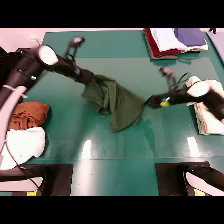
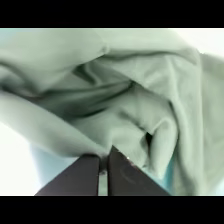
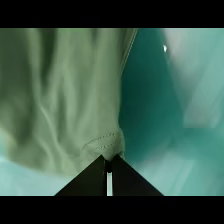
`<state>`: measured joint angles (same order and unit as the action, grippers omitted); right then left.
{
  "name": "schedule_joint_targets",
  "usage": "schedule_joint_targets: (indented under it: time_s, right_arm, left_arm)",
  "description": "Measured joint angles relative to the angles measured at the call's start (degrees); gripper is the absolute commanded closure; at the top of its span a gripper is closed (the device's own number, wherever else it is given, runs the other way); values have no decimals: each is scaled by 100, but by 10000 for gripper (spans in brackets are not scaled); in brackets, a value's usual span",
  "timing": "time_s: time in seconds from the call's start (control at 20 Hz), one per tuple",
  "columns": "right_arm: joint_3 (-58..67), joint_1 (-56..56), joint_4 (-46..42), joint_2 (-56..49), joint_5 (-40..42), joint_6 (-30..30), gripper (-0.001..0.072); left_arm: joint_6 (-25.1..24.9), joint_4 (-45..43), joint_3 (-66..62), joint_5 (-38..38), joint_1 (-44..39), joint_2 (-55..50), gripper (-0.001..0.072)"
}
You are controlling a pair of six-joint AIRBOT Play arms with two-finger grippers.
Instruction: Fold the shirts.
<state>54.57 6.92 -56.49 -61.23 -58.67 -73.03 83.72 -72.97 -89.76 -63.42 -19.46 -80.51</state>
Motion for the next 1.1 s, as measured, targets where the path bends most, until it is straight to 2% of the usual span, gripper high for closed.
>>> schedule_joint_targets:
  time_s: [0.25,0.5,0.7,0.9,1.1]
  right_arm:
    - [1482,-1296,-385,1051,-640,2,695]
    - [2841,-2393,-470,1746,-1054,7,695]
    - [3724,-2927,-476,1917,-1263,7,695]
    - [4138,-3060,-461,1641,-1482,-20,696]
    - [3692,-2579,-560,918,-1797,-166,695]
  left_arm:
    - [17,-876,-804,-262,0,1314,681]
    - [20,-1141,-1333,-308,0,2721,681]
    - [20,-1165,-1515,-367,0,3541,682]
    - [22,-1099,-1353,-861,0,3652,681]
    - [4,-1071,-310,-1368,0,3136,681]
